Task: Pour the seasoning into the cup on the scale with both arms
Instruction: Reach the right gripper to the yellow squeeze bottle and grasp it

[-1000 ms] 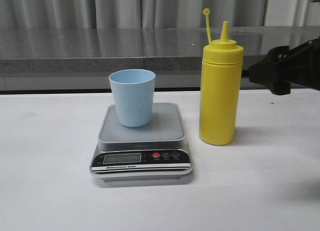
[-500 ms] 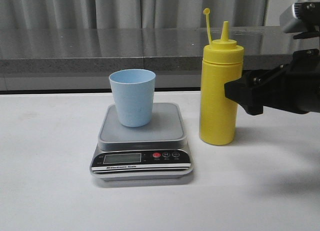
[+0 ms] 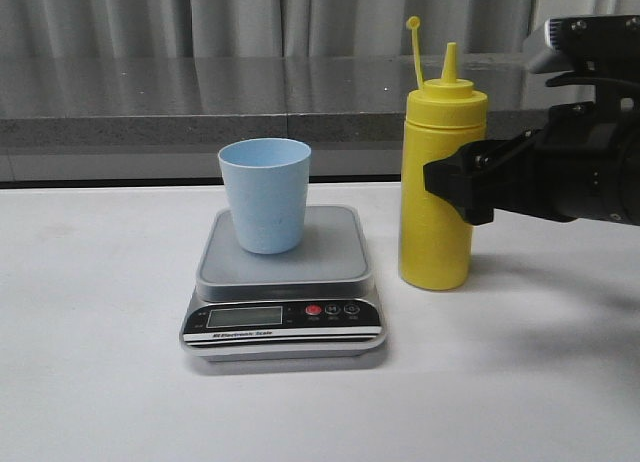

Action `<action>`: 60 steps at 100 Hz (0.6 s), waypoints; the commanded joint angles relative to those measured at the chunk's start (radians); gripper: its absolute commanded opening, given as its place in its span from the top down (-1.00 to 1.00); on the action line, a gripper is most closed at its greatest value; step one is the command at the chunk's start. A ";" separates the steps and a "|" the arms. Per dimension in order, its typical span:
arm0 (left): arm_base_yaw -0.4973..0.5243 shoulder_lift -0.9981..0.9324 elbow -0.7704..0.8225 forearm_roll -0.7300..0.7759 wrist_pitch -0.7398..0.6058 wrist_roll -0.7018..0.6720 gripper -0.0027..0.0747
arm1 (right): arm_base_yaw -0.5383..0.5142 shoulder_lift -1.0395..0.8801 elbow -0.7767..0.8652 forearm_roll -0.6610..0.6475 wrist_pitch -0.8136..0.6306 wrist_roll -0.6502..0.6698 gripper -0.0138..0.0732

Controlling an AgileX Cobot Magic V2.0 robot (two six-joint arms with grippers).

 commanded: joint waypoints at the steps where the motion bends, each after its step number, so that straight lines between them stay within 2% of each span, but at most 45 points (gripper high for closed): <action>1: 0.002 0.007 -0.029 -0.003 -0.085 0.001 0.98 | -0.001 -0.012 -0.042 -0.023 -0.084 0.008 -0.81; 60: 0.002 0.007 -0.029 -0.003 -0.085 0.001 0.98 | 0.000 0.102 -0.163 -0.052 -0.067 0.058 -0.80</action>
